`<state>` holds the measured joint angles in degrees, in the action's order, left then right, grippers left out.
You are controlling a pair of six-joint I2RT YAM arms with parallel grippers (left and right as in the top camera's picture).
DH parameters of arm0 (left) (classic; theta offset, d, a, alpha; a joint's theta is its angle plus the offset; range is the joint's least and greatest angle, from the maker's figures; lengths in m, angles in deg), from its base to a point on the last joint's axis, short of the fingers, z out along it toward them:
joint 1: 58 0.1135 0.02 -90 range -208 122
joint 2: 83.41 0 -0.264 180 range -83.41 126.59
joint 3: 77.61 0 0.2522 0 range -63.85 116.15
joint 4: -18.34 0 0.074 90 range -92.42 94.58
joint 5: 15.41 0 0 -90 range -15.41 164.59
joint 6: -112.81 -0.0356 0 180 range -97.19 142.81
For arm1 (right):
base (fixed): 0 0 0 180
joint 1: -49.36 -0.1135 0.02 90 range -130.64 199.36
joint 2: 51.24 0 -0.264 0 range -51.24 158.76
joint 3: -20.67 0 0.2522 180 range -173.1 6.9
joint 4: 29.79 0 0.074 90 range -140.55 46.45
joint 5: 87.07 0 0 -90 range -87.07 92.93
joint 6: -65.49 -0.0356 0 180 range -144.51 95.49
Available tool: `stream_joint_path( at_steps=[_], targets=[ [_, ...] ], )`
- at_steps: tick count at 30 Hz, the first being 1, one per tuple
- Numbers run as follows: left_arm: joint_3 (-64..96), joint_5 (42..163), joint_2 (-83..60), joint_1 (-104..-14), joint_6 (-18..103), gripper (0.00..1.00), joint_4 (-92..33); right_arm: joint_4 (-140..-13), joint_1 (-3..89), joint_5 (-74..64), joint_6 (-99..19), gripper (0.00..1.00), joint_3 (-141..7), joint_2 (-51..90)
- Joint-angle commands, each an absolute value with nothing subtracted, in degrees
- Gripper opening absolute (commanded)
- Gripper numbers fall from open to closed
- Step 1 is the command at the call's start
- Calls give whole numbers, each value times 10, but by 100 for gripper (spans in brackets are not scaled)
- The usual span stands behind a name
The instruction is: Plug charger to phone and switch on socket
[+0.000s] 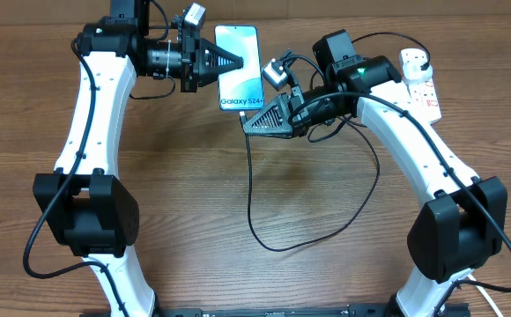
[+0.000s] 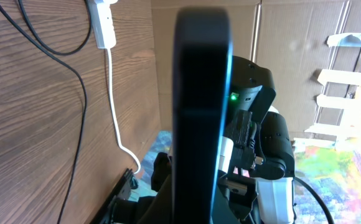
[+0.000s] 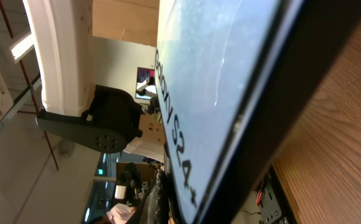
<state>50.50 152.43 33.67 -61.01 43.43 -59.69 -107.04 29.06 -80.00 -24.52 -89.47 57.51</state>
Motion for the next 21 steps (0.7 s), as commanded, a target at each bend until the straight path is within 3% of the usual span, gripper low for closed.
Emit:
stream_joint_path(
  at_steps=[1,21],
  targets=[
    [506,1561,336,-611,419,4,-596,-1070,292,-805,-248,4,-902,570],
    [506,1561,336,-611,416,4,-596,-1065,292,-805,-248,4,-902,570]
  ],
)
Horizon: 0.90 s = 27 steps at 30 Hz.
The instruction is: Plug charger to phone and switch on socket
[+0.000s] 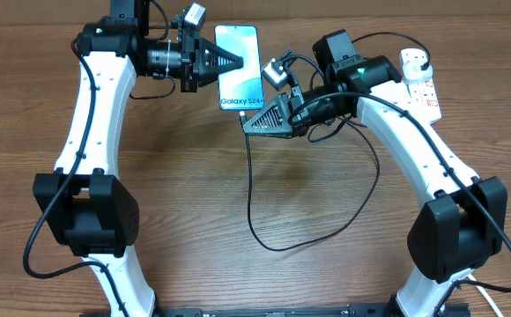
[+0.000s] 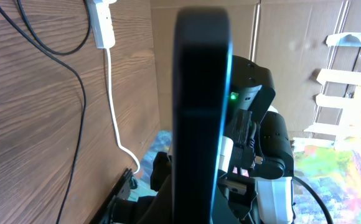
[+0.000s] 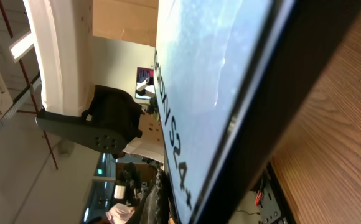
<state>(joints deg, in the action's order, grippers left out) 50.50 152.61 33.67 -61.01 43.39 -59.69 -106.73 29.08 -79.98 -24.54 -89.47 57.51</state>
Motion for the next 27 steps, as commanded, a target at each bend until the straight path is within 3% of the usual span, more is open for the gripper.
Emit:
stream_joint_path(
  at_steps=[1,27],
  targets=[
    [506,1561,336,-611,414,4,-596,-1064,292,-805,-248,4,-902,570],
    [506,1567,336,-611,408,4,-597,-1038,308,-777,-291,4,-902,570]
  ],
)
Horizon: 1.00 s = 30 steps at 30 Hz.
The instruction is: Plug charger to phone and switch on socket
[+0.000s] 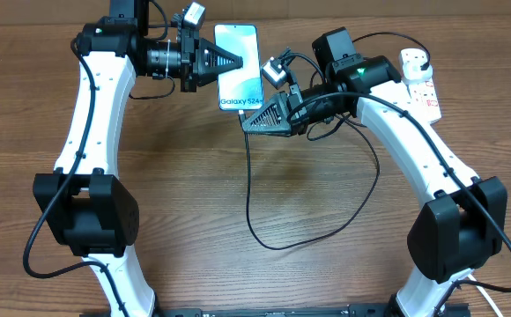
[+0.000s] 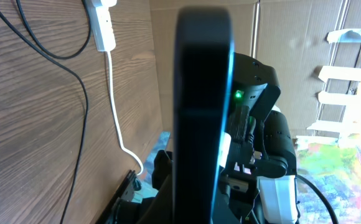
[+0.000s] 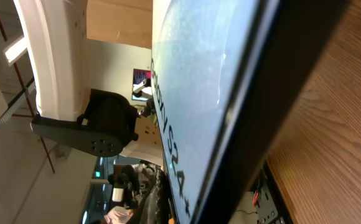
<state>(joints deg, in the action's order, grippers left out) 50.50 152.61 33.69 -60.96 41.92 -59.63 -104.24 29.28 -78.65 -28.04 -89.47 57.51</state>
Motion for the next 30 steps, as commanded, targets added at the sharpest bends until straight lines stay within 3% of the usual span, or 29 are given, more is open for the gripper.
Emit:
stream_joint_path(
  at_steps=[1,15,30],
  targets=[
    [506,1567,336,-611,408,4,-597,-1038,310,-777,-291,4,-902,570],
    [506,1587,336,-611,413,4,-597,-1023,298,-777,-295,4,-902,570],
    [506,1587,336,-611,413,4,-602,-926,287,-765,-402,4,-902,570]
  ],
)
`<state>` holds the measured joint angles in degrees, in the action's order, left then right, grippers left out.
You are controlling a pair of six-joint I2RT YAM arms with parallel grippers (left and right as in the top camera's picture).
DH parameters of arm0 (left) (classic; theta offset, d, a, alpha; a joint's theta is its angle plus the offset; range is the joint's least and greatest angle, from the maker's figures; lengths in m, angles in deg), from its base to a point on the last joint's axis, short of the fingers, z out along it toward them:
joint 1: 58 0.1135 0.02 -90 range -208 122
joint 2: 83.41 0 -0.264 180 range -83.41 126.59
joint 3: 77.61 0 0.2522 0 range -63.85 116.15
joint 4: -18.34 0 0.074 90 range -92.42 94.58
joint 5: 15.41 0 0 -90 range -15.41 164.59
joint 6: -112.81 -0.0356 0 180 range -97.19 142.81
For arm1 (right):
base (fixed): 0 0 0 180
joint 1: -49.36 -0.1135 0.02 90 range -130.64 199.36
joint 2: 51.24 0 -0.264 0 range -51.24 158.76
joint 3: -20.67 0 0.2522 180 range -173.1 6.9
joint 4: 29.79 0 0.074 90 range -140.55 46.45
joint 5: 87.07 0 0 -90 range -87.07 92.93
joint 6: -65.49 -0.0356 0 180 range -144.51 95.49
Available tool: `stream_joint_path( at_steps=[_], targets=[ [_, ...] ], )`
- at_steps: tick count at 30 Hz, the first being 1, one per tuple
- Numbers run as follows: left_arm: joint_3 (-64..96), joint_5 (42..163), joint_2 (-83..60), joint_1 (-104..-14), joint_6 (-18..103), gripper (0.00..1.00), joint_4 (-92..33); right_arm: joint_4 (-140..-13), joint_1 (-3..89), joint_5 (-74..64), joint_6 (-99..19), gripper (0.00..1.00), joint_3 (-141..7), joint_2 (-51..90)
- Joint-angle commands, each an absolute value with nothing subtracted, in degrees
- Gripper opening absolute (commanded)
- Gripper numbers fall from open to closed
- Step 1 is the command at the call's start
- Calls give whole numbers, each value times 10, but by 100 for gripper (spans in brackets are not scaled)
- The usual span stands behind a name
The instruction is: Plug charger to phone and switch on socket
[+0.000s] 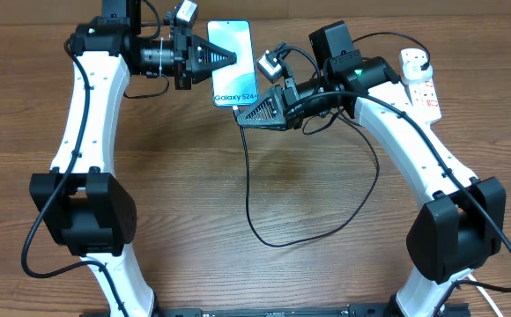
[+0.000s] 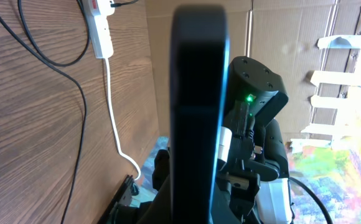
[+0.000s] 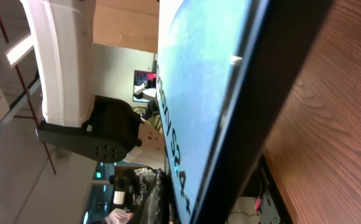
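Observation:
The phone, screen lit and reading Galaxy S24+, is held above the far middle of the table, with my left gripper shut on its left side. The left wrist view shows the phone edge-on as a dark slab. My right gripper sits at the phone's bottom edge, shut on the plug end of the black charger cable. The plug itself is hidden between the fingers. The phone's screen fills the right wrist view. The white socket strip lies at the far right.
The black cable loops across the wooden table toward the right arm's base. A white lead runs from the socket strip. The two arms nearly meet at the phone.
The phone and my left gripper have shifted left and toward the far edge of the table. My right gripper, with the cable end, has followed and stays at the phone's bottom edge.
At the two oldest moments my left gripper held the phone still, with the right gripper and cable end at its bottom edge. Then the right gripper sat slightly closer to that edge. Now both have moved together left and farther back.

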<state>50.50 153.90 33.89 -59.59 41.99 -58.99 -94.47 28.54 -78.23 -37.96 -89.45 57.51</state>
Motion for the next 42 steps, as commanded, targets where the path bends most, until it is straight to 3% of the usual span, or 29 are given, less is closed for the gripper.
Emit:
stream_joint_path(
  at_steps=[1,27,42],
  targets=[
    [506,1587,336,-611,413,4,-605,-926,287,-754,-411,4,-902,570],
    [506,1587,336,-611,462,4,-621,-798,253,-670,-561,4,-902,570],
    [506,1550,336,-598,488,4,-614,-787,253,-652,-577,4,-902,570]
  ],
)
